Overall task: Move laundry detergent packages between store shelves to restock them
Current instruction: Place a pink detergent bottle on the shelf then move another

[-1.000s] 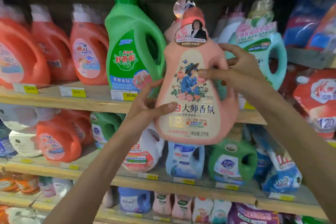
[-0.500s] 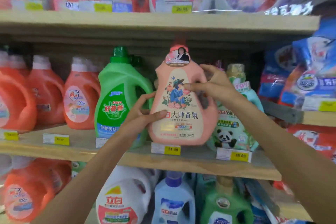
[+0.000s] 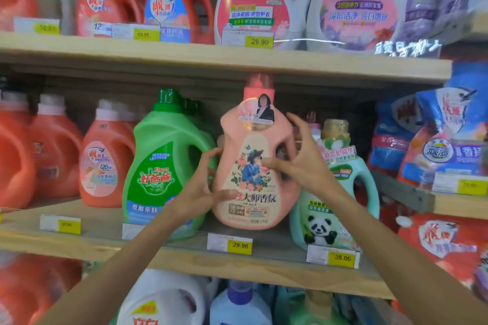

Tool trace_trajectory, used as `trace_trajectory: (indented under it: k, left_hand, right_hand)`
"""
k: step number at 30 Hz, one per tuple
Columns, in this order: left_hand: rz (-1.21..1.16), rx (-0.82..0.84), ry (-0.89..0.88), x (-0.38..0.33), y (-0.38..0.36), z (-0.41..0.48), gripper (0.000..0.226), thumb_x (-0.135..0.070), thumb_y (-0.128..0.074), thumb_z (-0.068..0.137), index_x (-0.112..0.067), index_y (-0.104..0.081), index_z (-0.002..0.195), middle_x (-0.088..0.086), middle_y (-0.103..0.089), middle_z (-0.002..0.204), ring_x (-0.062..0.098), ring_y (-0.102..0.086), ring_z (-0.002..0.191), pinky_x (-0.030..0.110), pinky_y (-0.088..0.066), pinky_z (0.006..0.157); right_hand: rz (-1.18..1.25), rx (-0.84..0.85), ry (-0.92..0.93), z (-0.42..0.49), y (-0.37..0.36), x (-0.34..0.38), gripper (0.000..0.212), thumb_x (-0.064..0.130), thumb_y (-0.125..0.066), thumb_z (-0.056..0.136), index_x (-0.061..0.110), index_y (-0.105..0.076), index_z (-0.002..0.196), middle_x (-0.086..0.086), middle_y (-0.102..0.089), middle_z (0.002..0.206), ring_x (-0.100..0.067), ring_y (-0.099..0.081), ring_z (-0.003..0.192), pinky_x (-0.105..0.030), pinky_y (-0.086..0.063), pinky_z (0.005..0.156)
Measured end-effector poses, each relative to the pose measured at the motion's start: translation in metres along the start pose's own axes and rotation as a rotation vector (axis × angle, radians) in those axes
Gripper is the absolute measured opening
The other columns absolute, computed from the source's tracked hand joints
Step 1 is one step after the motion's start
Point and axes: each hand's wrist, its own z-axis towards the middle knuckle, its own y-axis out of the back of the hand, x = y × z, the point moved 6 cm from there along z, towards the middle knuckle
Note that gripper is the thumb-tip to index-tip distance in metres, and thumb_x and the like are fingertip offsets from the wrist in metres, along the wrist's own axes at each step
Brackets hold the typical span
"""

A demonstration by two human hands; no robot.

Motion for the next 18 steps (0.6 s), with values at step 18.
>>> trace_trajectory:
  k: [18]
  left_hand:
    - [0.071,0.107,0.049,0.042,0.017,-0.018,0.104,-0.047,-0.094,0.056,-0.067,-0.026,0.133,0.013,-0.068,0.121,0.027,-0.071,0.108,0.055,-0.057,0.091]
  right_hand:
    - [-0.025,-0.032,-0.006,-0.031,-0.049,-0.021,0.104,0.037,-0.093,0.059,0.03,-0.032,0.143,0.005,-0.045,0.142,-0.01,-0.047,0.129,-0.036,-0.042,0.11]
